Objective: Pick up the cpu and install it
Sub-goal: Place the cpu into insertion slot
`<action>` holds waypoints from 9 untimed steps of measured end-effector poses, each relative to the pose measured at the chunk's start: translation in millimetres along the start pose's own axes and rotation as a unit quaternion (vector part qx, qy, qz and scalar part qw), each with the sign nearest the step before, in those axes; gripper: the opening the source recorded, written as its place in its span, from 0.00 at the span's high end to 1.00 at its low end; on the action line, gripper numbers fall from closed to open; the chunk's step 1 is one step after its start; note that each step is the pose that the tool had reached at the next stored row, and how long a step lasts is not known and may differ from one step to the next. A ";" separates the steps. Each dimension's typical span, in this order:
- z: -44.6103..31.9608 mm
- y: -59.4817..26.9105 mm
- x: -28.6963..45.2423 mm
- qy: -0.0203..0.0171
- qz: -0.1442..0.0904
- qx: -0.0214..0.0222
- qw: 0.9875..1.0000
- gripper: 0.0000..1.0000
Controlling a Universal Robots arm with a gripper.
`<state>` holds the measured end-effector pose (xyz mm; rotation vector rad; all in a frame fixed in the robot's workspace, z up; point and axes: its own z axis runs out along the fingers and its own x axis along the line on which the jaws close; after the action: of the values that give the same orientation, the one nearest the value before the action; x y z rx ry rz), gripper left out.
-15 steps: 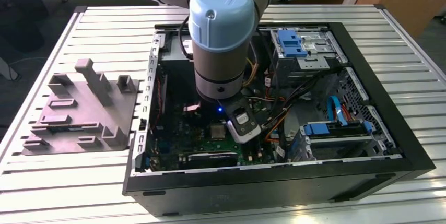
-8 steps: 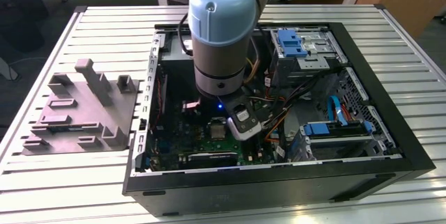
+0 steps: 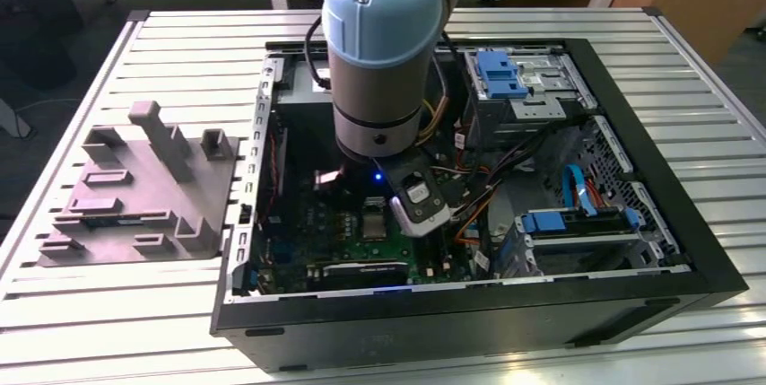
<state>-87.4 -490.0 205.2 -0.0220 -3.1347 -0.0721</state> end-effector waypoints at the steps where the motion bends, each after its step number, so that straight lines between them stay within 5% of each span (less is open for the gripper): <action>1: -0.1 0.0 0.0 0.000 0.000 0.000 1.000 0.60; 9: -0.2 -0.1 0.0 0.000 0.000 0.000 1.000 0.89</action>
<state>-87.4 -490.1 205.4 -0.0220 -3.1344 -0.0715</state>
